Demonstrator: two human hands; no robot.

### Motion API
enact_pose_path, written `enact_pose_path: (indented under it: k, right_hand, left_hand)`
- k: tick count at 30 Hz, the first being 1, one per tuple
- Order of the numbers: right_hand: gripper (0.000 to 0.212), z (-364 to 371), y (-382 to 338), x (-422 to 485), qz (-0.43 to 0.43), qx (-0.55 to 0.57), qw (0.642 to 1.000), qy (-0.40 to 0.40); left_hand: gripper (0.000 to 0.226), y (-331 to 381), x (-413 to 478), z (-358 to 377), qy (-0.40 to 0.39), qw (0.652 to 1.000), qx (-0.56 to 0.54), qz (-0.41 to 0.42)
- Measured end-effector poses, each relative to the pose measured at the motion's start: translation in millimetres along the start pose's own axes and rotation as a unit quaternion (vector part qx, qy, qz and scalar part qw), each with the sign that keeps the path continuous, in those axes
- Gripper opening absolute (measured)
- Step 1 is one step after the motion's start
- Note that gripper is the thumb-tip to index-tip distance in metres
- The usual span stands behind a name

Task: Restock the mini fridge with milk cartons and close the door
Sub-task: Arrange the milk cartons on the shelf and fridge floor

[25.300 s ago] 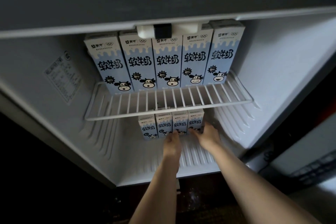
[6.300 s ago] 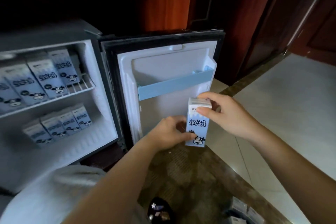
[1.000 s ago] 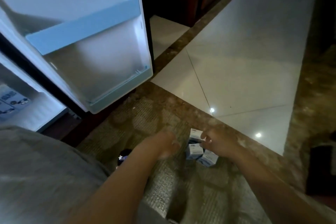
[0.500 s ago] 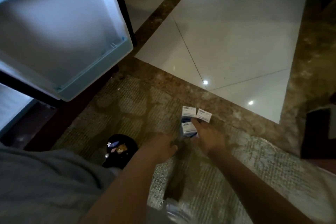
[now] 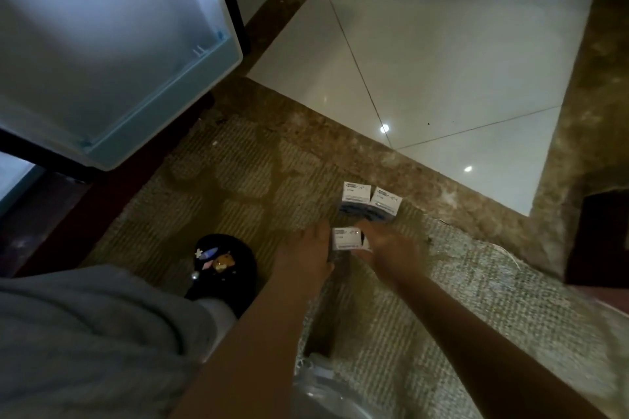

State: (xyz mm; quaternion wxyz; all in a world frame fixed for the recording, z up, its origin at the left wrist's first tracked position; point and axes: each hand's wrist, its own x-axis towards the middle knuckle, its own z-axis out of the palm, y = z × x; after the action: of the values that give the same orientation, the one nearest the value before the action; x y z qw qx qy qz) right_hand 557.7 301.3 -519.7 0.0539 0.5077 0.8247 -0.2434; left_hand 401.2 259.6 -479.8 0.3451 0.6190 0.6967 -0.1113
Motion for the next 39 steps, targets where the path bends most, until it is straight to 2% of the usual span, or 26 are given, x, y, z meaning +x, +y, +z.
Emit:
enact_pose_path:
  k: [2,6,9,13,15,19,23,28,31,34,39]
  right_hand:
    - [0.043,5.5,-4.1,0.4,-0.008,0.019,1.000,-0.011]
    - [0.046,9.7,-15.6,-3.3,-0.004,0.043,0.997,-0.056]
    - [0.048,10.6,-17.7,-8.4,-0.010,0.051,0.998,-0.033]
    - [0.054,19.4,-7.6,-17.0,0.008,0.085,0.996,0.012]
    - [0.055,23.7,-0.6,-20.9,0.011,0.053,0.998,0.014]
    - [0.047,22.2,2.0,-17.7,0.022,0.017,1.000,0.007]
    - [0.048,7.4,-6.4,-5.0,0.027,0.013,0.999,-0.013]
    - [0.050,-23.3,-16.3,-3.7,0.024,0.022,0.998,-0.046]
    - [0.056,-51.5,-24.7,-3.3,-0.001,0.038,0.999,-0.024]
    - [0.072,-79.9,-39.0,-0.3,-0.024,0.034,0.999,-0.002]
    - [0.036,-119.6,-73.8,8.3,-0.098,0.044,0.994,0.031]
  left_hand:
    - [0.069,-0.6,4.8,3.3,0.003,0.999,0.050,0.020]
    - [0.052,0.7,10.2,4.2,-0.041,0.989,0.137,0.040]
    - [0.039,0.4,14.5,4.3,-0.048,0.986,0.155,0.036]
    - [0.032,1.7,17.8,2.9,-0.031,0.988,0.146,0.029]
    - [0.035,2.1,18.4,0.4,-0.020,0.990,0.135,0.032]
    - [0.043,-0.6,18.4,-3.6,-0.014,0.992,0.126,0.027]
    - [0.038,-7.5,16.4,-10.1,-0.019,0.991,0.128,0.026]
    - [0.036,-16.0,8.5,-38.3,-0.027,0.998,0.026,0.051]
    - [0.039,-18.7,-2.4,-63.6,-0.010,0.997,-0.012,0.076]
    - [0.035,-21.8,-16.1,-89.8,0.019,0.996,-0.032,0.084]
    - [0.029,-32.9,-53.9,-141.1,0.087,0.993,-0.009,0.075]
